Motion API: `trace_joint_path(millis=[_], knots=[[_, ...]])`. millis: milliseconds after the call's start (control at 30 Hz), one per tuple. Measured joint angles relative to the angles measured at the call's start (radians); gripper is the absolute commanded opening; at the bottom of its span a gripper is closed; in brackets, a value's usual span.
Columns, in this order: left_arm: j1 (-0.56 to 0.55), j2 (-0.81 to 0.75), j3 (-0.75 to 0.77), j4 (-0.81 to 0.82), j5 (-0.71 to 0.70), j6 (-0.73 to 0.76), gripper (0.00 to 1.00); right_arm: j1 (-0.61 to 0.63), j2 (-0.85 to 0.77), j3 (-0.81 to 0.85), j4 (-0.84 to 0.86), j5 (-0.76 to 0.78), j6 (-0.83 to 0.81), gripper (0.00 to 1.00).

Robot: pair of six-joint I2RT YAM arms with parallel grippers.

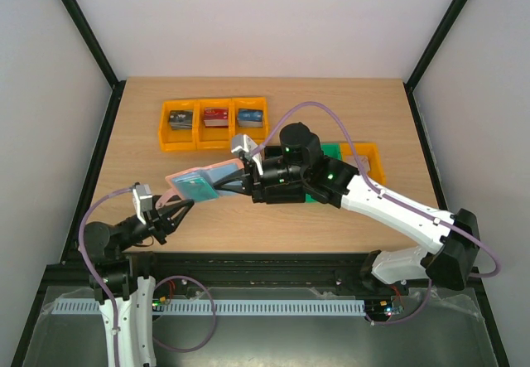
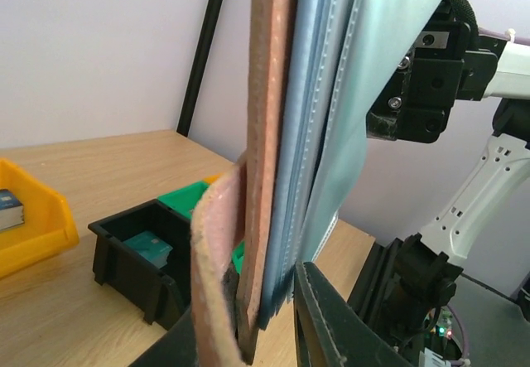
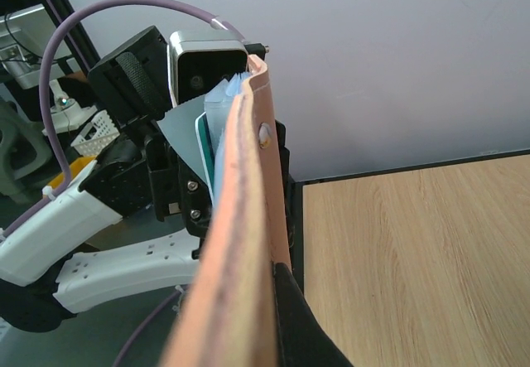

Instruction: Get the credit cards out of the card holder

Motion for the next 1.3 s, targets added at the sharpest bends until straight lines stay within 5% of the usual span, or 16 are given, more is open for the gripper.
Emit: trace_joint_path(millis=[233,433,633,900,1300], knots=[[0.0,0.0,-0.008,0.036,0.008,-0.034,0.21,0.0,0.016,0.0,0.008,-0.009,0.01,0.02],[-0.001,0.0,-0.013,0.056,0.019,-0.057,0.03,-0.001,0.029,0.0,0.014,-0.009,0.011,0.02],[-0.006,-0.002,-0.016,0.069,0.029,-0.066,0.02,-0.002,0.032,0.0,0.013,0.007,0.01,0.02],[-0.014,-0.002,-0.024,0.085,-0.016,-0.117,0.02,-0.002,0.014,-0.002,-0.006,0.116,-0.013,0.36],[-0.016,-0.002,-0.028,0.048,-0.117,-0.109,0.02,-0.015,-0.169,-0.051,-0.093,0.339,-0.063,0.43]])
